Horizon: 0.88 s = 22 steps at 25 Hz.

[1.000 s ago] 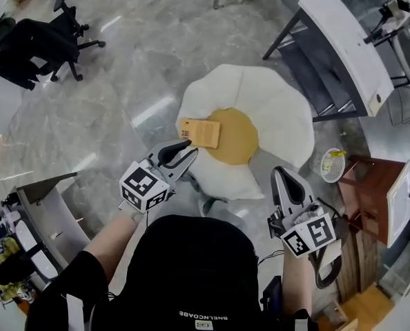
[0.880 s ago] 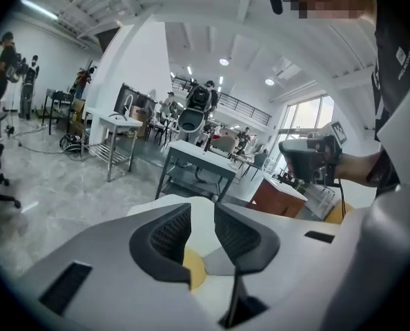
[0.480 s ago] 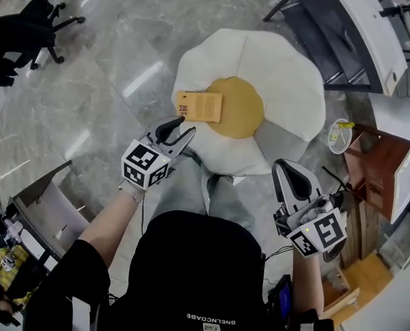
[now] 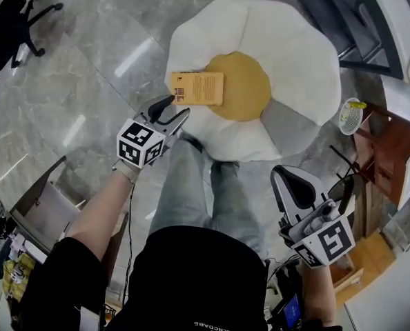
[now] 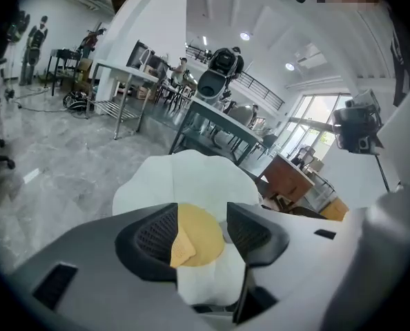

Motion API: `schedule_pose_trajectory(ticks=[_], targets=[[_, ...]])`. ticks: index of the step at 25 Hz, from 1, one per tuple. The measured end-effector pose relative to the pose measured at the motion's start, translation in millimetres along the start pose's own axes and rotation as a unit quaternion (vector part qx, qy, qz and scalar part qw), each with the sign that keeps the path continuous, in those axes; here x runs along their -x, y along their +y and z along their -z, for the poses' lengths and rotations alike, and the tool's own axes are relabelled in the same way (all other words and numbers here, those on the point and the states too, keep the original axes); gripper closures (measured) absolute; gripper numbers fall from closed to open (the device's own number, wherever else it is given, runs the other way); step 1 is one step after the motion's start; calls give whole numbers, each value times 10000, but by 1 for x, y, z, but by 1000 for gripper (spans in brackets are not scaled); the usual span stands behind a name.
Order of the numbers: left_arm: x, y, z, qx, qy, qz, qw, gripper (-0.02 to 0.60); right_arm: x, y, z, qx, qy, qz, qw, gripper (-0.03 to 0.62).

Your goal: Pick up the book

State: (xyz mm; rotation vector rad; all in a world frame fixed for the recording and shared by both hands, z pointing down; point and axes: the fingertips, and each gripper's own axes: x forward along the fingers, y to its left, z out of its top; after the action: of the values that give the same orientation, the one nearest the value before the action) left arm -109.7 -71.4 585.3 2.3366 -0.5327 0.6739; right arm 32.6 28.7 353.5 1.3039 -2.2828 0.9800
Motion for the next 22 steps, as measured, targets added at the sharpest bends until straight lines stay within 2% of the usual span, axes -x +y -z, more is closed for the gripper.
schedule_pose_trajectory(ticks=[7, 14, 22], targets=[[-50, 47, 58, 169, 268, 9, 9995, 356, -29, -13, 41, -286, 310, 40, 9991, 567], [-104, 105, 124, 277, 566, -232, 9977, 342, -66, -44, 96, -495, 584, 7, 9971, 568], [-155, 169, 181, 618, 694, -428, 9948, 336, -106, -90, 129, -1256, 430, 35, 9911, 568]])
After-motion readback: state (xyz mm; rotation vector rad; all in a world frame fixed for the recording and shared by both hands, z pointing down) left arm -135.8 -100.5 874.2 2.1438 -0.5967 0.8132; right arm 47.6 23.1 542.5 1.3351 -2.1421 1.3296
